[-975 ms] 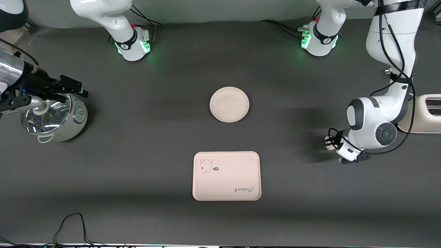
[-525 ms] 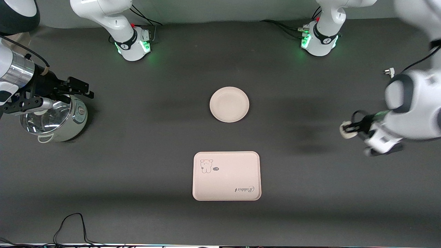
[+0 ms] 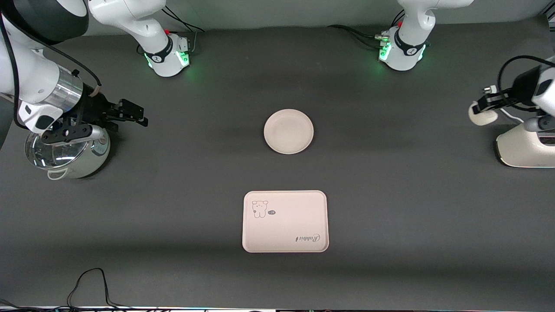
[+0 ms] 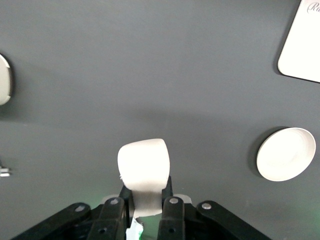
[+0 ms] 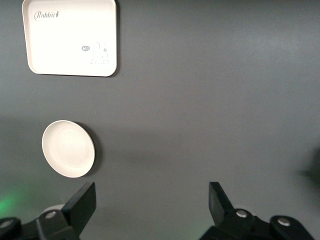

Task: Place bun in plate and plate on tray
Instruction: 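Carry the bun with the left gripper over the white plate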

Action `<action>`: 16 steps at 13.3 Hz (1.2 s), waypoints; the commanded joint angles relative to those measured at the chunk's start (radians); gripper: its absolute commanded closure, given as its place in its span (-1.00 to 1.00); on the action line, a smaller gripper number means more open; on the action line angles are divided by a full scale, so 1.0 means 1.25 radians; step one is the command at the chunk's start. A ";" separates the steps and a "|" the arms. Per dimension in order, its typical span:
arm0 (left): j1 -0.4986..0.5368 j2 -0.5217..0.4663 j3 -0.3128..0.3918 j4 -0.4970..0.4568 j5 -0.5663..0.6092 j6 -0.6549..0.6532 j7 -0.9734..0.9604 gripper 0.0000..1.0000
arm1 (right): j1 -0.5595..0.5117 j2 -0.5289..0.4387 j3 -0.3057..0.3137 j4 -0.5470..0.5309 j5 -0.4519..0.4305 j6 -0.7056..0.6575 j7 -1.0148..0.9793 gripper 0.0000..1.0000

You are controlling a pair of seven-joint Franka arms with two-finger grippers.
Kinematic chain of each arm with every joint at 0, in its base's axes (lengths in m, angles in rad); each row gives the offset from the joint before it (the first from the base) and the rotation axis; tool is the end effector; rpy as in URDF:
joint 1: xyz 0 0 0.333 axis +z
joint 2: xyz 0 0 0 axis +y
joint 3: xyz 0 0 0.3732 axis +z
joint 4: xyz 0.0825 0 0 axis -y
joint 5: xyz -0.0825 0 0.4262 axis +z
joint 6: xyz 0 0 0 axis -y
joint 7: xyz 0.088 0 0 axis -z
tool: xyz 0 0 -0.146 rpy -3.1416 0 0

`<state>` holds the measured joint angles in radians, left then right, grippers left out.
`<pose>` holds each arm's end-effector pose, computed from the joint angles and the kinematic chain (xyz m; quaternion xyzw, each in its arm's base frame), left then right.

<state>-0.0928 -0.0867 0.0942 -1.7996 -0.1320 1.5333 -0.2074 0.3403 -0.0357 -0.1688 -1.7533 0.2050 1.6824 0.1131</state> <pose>0.5443 -0.0171 0.5751 0.9878 0.1064 -0.0964 0.0603 0.5731 0.1258 0.5818 -0.9942 -0.0159 0.0324 0.1009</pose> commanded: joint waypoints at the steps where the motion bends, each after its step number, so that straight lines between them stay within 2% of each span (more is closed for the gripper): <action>1: -0.020 0.019 -0.152 -0.005 0.006 0.057 -0.203 0.49 | 0.012 0.008 -0.006 0.017 0.013 -0.001 0.022 -1.00; 3: -0.023 0.062 -0.287 0.006 -0.002 0.106 -0.352 0.50 | 0.014 0.014 -0.006 0.018 0.011 0.000 0.022 -1.00; 5: -0.025 0.140 -0.428 0.049 -0.001 0.162 -0.528 0.50 | 0.032 0.014 -0.006 0.017 0.010 0.000 0.026 -1.00; 6: -0.040 0.181 -0.485 0.067 0.010 0.190 -0.599 0.49 | 0.032 0.015 -0.006 0.016 0.005 0.000 0.030 -1.00; 7: -0.069 0.211 -0.511 0.073 0.012 0.228 -0.658 0.48 | 0.035 0.017 -0.006 0.015 0.003 0.000 0.031 -1.00; 9: -0.158 0.257 -0.511 0.066 0.015 0.295 -0.726 0.47 | 0.046 0.043 -0.006 0.016 -0.003 0.000 0.047 -1.00; 13: -0.262 0.394 -0.511 0.049 0.151 0.421 -0.856 0.46 | 0.060 0.063 -0.005 0.017 -0.011 0.011 0.062 -1.00; 16: -0.273 0.484 -0.507 0.010 0.234 0.526 -0.889 0.46 | 0.086 0.085 -0.006 0.012 -0.012 0.045 0.084 -1.00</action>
<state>-0.4229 0.4486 -0.5529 -1.7831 0.1064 2.1362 -1.2894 0.4189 0.0441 -0.1670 -1.7536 0.2016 1.7082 0.1705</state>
